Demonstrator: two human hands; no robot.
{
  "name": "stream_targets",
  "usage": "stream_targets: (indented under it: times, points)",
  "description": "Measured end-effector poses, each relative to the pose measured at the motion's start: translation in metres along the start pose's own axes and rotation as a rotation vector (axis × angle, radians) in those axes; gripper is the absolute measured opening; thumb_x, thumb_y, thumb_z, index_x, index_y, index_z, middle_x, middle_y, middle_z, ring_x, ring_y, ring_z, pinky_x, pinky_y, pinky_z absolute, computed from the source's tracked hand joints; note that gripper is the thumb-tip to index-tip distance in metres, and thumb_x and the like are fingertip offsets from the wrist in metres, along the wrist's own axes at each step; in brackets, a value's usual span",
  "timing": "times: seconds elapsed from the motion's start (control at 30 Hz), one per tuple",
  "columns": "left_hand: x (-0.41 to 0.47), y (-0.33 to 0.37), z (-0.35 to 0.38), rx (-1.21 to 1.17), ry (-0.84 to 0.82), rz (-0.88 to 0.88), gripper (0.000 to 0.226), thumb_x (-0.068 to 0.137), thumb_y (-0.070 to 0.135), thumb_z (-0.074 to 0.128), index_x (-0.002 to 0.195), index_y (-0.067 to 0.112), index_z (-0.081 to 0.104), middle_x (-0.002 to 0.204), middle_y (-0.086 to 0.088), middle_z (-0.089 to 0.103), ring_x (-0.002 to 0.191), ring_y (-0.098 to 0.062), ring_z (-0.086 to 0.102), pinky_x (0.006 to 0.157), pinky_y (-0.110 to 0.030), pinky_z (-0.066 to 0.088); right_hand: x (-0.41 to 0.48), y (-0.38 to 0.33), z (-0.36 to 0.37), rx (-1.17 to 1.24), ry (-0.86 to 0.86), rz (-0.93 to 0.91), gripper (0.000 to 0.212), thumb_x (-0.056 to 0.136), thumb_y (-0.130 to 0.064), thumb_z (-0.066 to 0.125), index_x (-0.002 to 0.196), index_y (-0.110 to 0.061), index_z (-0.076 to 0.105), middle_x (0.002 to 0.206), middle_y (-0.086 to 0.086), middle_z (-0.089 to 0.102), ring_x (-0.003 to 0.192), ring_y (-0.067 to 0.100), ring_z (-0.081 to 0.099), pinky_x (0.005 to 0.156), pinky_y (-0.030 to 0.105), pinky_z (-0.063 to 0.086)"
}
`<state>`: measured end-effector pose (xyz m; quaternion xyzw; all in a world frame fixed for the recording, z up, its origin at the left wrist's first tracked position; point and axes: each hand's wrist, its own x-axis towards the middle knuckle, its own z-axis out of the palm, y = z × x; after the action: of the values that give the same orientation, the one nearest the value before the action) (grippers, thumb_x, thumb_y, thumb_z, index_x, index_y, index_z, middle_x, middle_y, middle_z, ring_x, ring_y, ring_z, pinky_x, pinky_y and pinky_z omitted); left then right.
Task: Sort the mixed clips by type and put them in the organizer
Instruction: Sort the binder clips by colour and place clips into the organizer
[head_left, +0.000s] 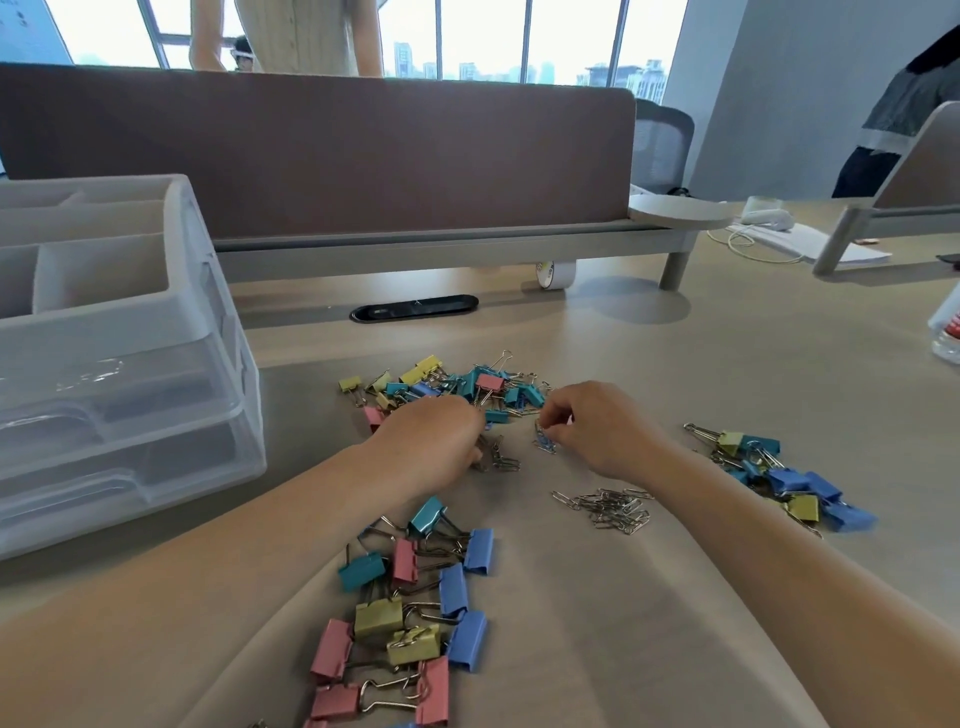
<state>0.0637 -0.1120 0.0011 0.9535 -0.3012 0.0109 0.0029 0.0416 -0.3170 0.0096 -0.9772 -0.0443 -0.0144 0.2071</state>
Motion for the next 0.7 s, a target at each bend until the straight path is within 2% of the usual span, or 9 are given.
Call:
stream_targets:
  times: [0.1, 0.17, 0.23, 0.3, 0.33, 0.4, 0.5, 0.6, 0.7]
  points:
    - [0.001, 0.001, 0.003, 0.024, -0.020, -0.018, 0.021, 0.095, 0.023, 0.054, 0.085, 0.009, 0.066, 0.080, -0.008, 0.062, 0.070, -0.021, 0.061, 0.060, -0.031, 0.041, -0.003, -0.002, 0.002, -0.008, -0.011, -0.011, 0.015, 0.089, -0.019, 0.063, 0.089, -0.033, 0.069, 0.096, -0.010, 0.066, 0.088, 0.012, 0.058, 0.072, 0.026, 0.045]
    - [0.001, 0.001, 0.006, 0.043, -0.001, -0.001, 0.022, 0.095, 0.024, 0.054, 0.082, 0.011, 0.066, 0.079, -0.007, 0.060, 0.069, -0.022, 0.060, 0.061, -0.031, 0.036, -0.006, -0.006, 0.004, -0.026, -0.019, -0.036, 0.016, 0.092, -0.022, 0.062, 0.103, -0.028, 0.072, 0.104, -0.009, 0.067, 0.089, 0.010, 0.056, 0.075, 0.024, 0.043]
    - [0.000, 0.001, 0.010, 0.058, 0.039, 0.052, 0.021, 0.096, 0.026, 0.053, 0.085, 0.014, 0.067, 0.081, -0.004, 0.055, 0.071, -0.021, 0.057, 0.069, -0.031, 0.034, -0.007, -0.009, 0.006, -0.041, -0.021, -0.054, 0.018, 0.094, -0.024, 0.061, 0.108, -0.026, 0.072, 0.108, -0.008, 0.069, 0.088, 0.008, 0.056, 0.076, 0.023, 0.043]
    - [-0.003, 0.003, 0.012, 0.001, 0.059, 0.110, 0.018, 0.097, 0.025, 0.052, 0.089, 0.017, 0.067, 0.083, 0.001, 0.048, 0.072, -0.018, 0.053, 0.078, -0.032, 0.040, -0.008, -0.010, 0.006, -0.054, -0.015, -0.050, 0.019, 0.094, -0.025, 0.060, 0.109, -0.026, 0.071, 0.110, -0.007, 0.069, 0.089, 0.009, 0.057, 0.076, 0.023, 0.045]
    - [-0.005, 0.004, 0.012, -0.037, 0.056, 0.133, 0.017, 0.097, 0.024, 0.052, 0.094, 0.019, 0.068, 0.084, 0.003, 0.044, 0.074, -0.017, 0.051, 0.076, -0.031, 0.041, -0.007, -0.010, 0.006, -0.056, -0.013, -0.043, 0.018, 0.094, -0.025, 0.060, 0.109, -0.026, 0.071, 0.110, -0.007, 0.068, 0.090, 0.009, 0.058, 0.077, 0.024, 0.045]
    - [-0.009, 0.008, 0.010, -0.095, 0.039, 0.162, 0.020, 0.097, 0.023, 0.052, 0.107, 0.023, 0.069, 0.088, 0.004, 0.041, 0.079, -0.016, 0.049, 0.065, -0.028, 0.034, -0.007, -0.008, 0.005, -0.044, -0.012, -0.031, 0.017, 0.093, -0.025, 0.062, 0.107, -0.027, 0.071, 0.111, -0.006, 0.068, 0.093, 0.011, 0.059, 0.079, 0.026, 0.047]
    - [-0.013, 0.015, 0.004, -0.184, 0.029, 0.176, 0.030, 0.098, 0.021, 0.054, 0.122, 0.032, 0.066, 0.094, 0.006, 0.046, 0.087, -0.012, 0.048, 0.068, -0.027, 0.033, -0.007, -0.006, 0.005, -0.038, -0.015, -0.031, 0.015, 0.092, -0.025, 0.063, 0.104, -0.028, 0.072, 0.109, -0.007, 0.069, 0.094, 0.011, 0.060, 0.080, 0.027, 0.048]
    - [-0.016, 0.020, -0.001, -0.286, 0.023, 0.182, 0.029, 0.097, 0.019, 0.056, 0.118, 0.032, 0.070, 0.094, 0.012, 0.048, 0.089, -0.006, 0.047, 0.076, -0.023, 0.037, -0.010, -0.005, 0.004, -0.030, -0.031, -0.050, 0.015, 0.092, -0.025, 0.063, 0.104, -0.028, 0.072, 0.109, -0.007, 0.068, 0.095, 0.011, 0.060, 0.081, 0.026, 0.048]
    - [-0.018, 0.021, -0.005, -0.335, 0.075, 0.135, 0.023, 0.097, 0.016, 0.055, 0.109, 0.026, 0.073, 0.096, 0.014, 0.057, 0.092, -0.005, 0.054, 0.080, -0.020, 0.039, -0.014, -0.006, 0.004, -0.046, -0.062, -0.085, 0.017, 0.093, -0.025, 0.063, 0.107, -0.027, 0.073, 0.110, -0.006, 0.068, 0.098, 0.012, 0.060, 0.082, 0.025, 0.047]
